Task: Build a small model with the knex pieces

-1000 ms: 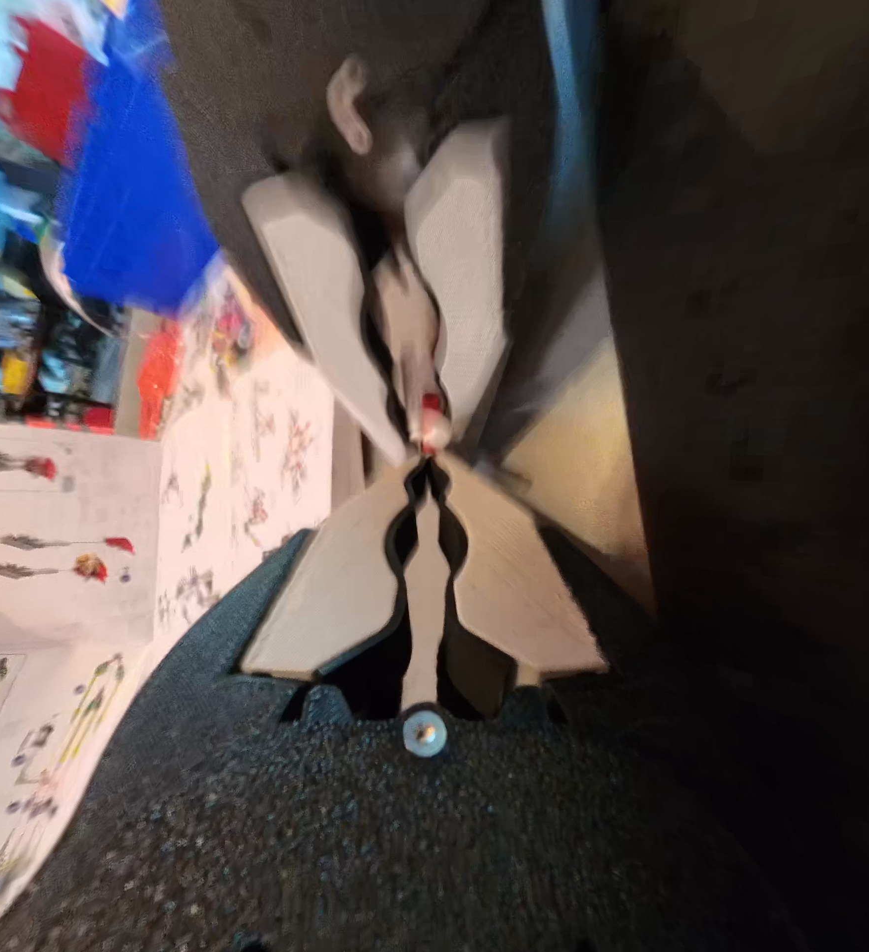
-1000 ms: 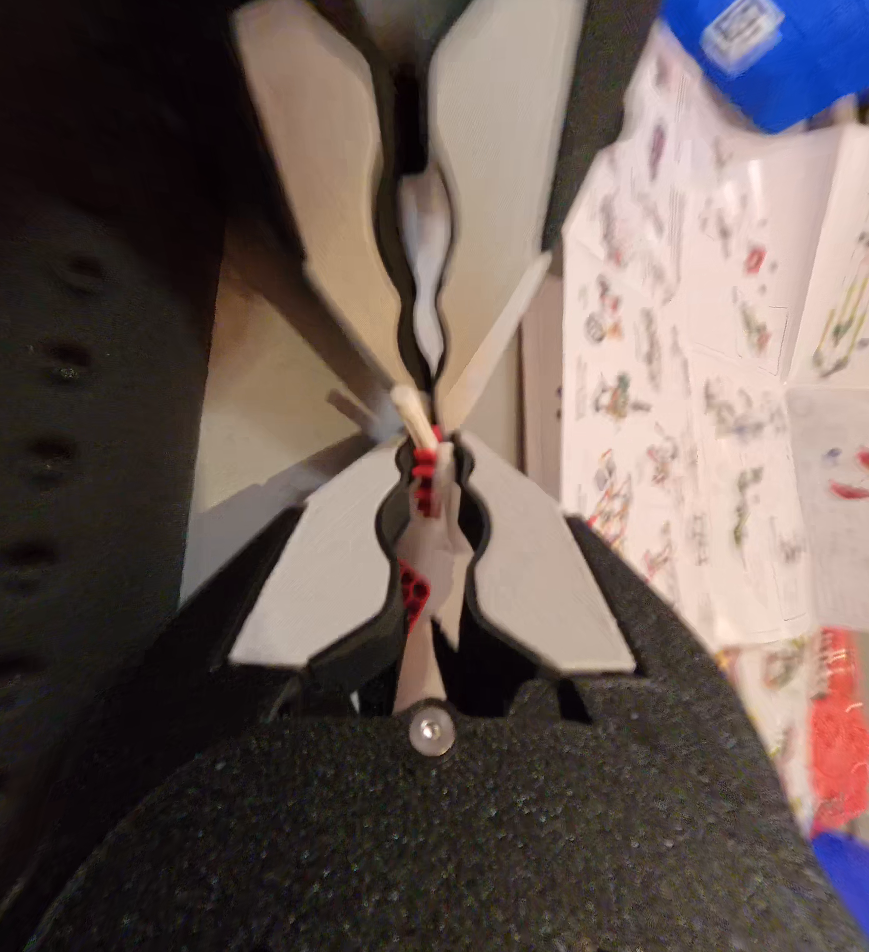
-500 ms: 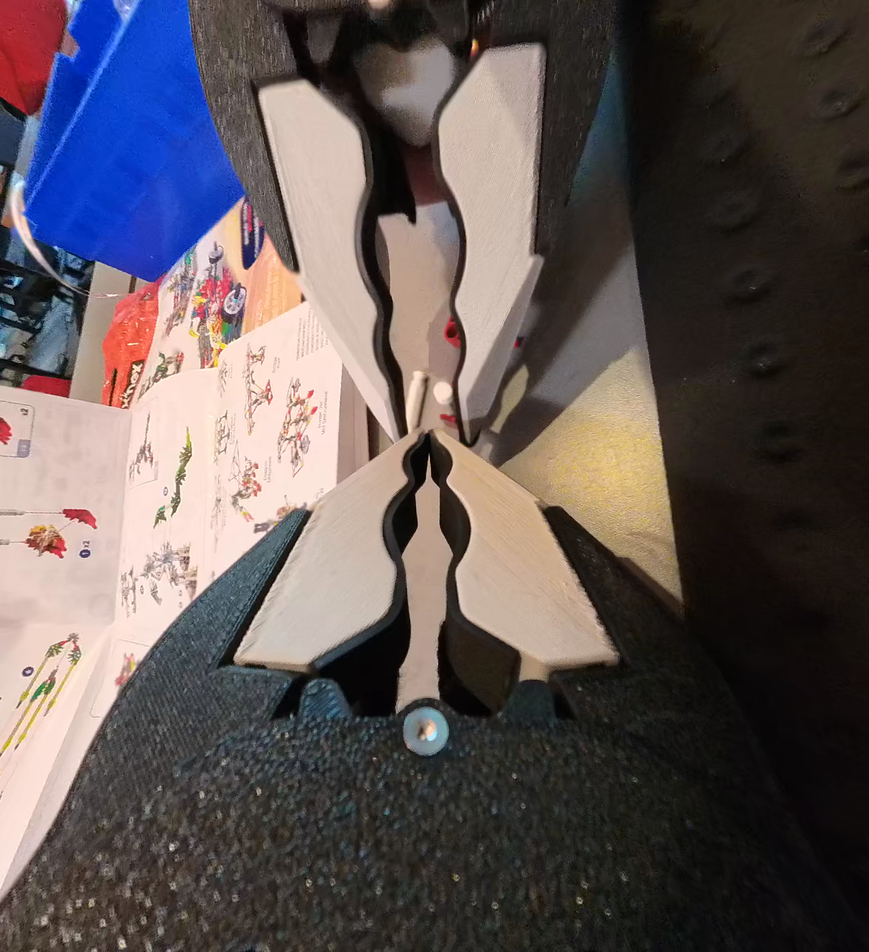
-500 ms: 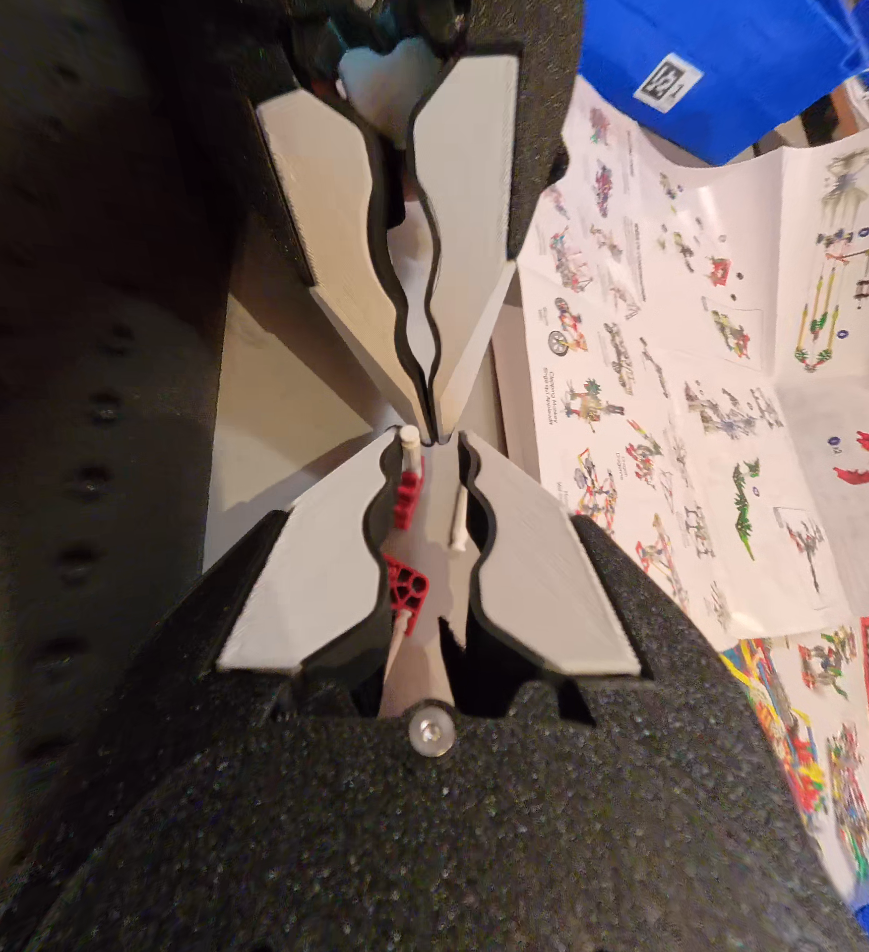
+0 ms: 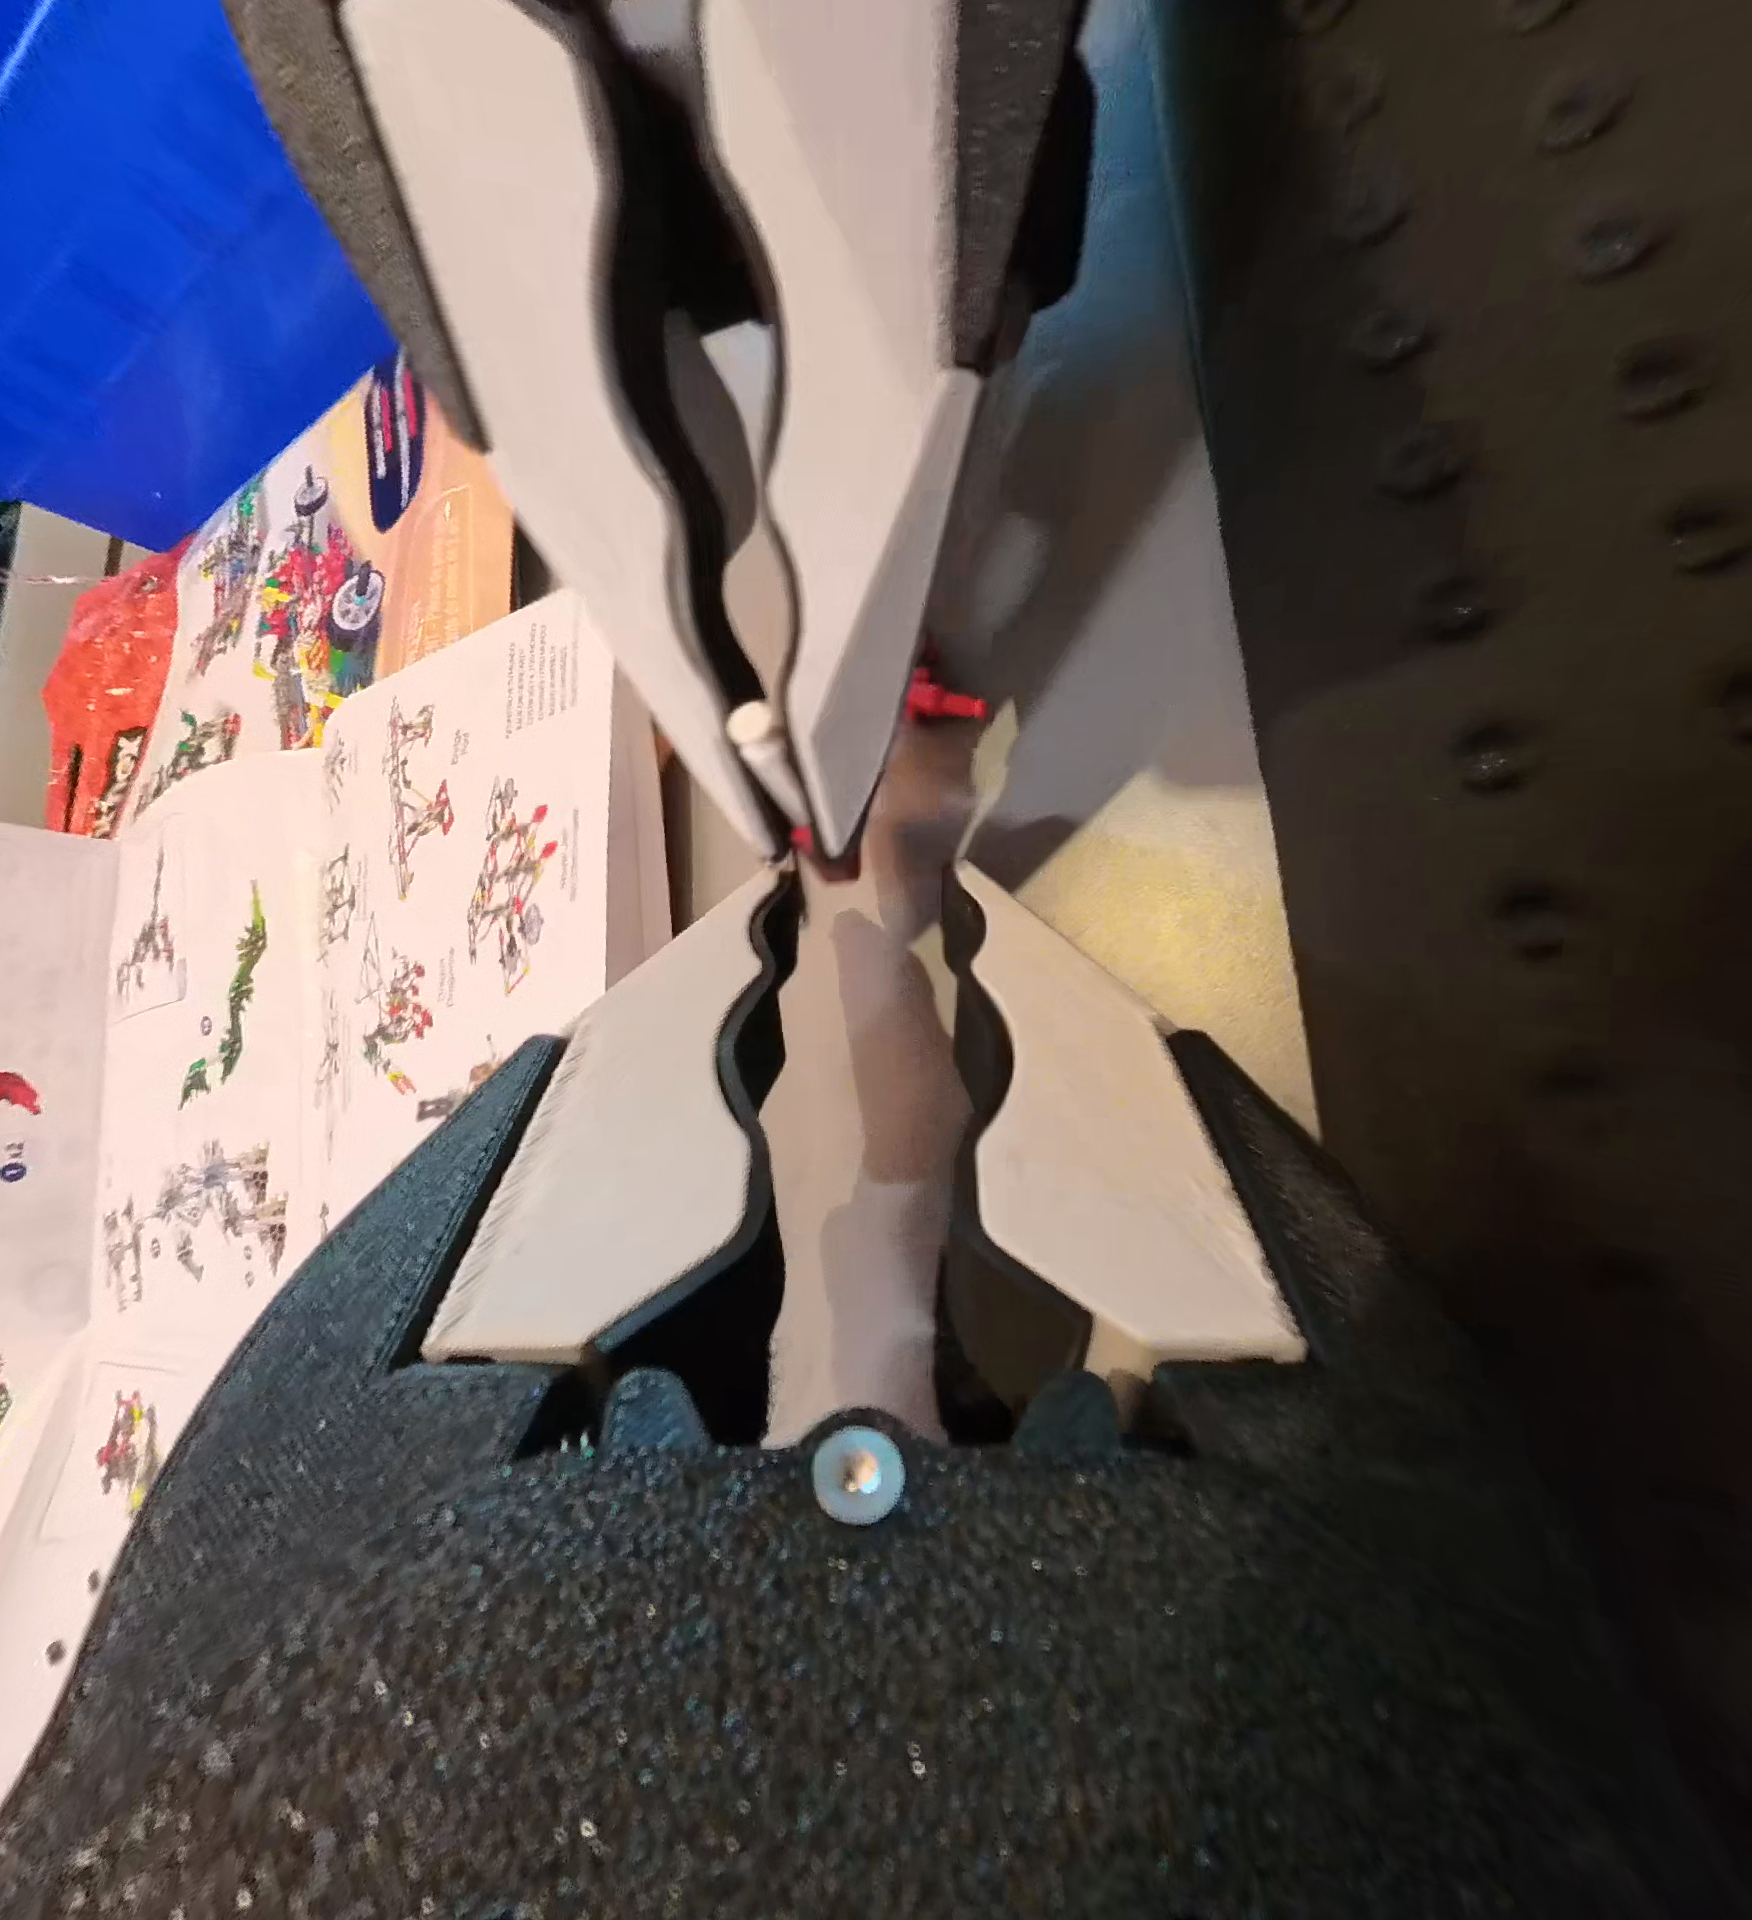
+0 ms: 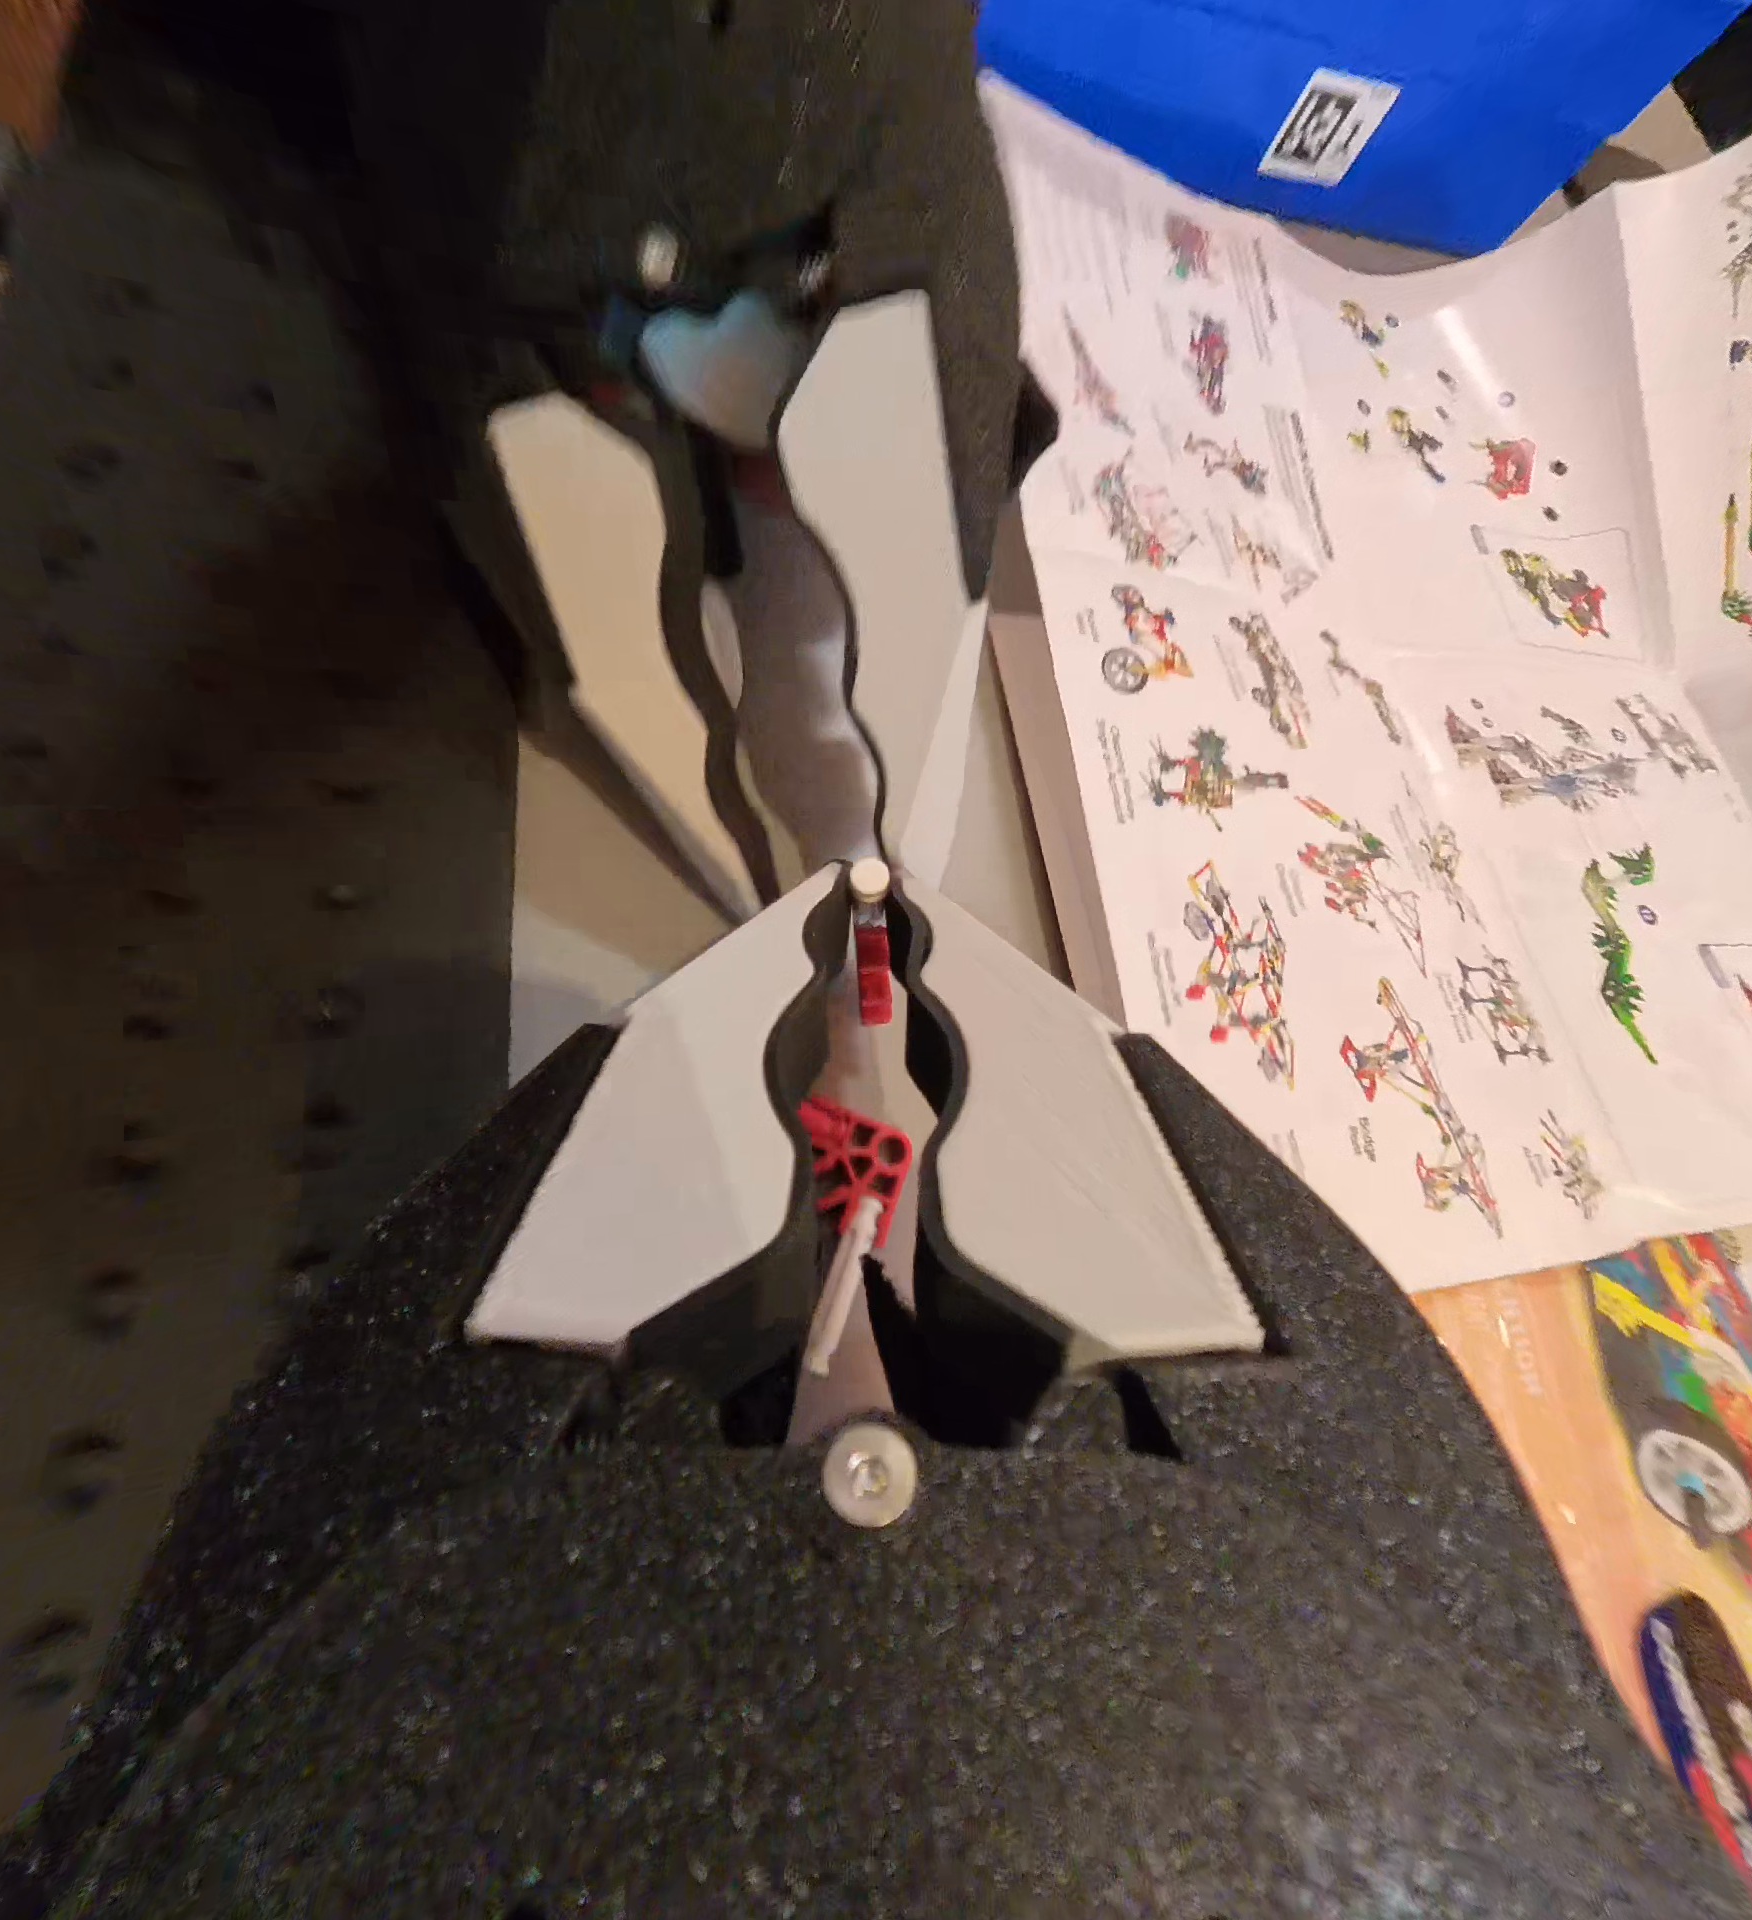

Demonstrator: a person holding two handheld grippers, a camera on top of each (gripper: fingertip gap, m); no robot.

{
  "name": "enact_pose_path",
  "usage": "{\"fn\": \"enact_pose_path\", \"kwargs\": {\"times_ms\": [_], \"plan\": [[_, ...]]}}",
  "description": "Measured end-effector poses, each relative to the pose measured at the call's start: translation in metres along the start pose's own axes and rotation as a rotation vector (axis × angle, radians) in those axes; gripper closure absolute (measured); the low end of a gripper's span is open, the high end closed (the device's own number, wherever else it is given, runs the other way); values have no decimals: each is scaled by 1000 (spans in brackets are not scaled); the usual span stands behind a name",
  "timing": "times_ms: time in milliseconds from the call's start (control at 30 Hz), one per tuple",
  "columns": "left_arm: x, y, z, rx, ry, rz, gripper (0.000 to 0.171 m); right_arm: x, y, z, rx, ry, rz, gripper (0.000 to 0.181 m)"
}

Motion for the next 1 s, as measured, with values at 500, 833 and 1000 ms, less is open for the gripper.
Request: {"fn": "enact_pose_path", "kwargs": {"times_ms": [500,833,1000], "plan": [[18,17,-6,-134,258,-51,169,-19,12,9,-52,-259,63,155],[17,18,-25,-10,322,-77,169,-27,-16,-22,353,-120,-38,176],[17,13,-32,37,371,-117,169,-26,-16,-23,347,-195,-29,177]]}}
Point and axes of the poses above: each gripper's, where its closed fingertips meet, y back along the fingers, z out of its top, x = y × z across the jaws, the point moved 6 cm from there along y, back along the fingers, and after that the axes turned 1 degree about -y, right-handed, at the moved point
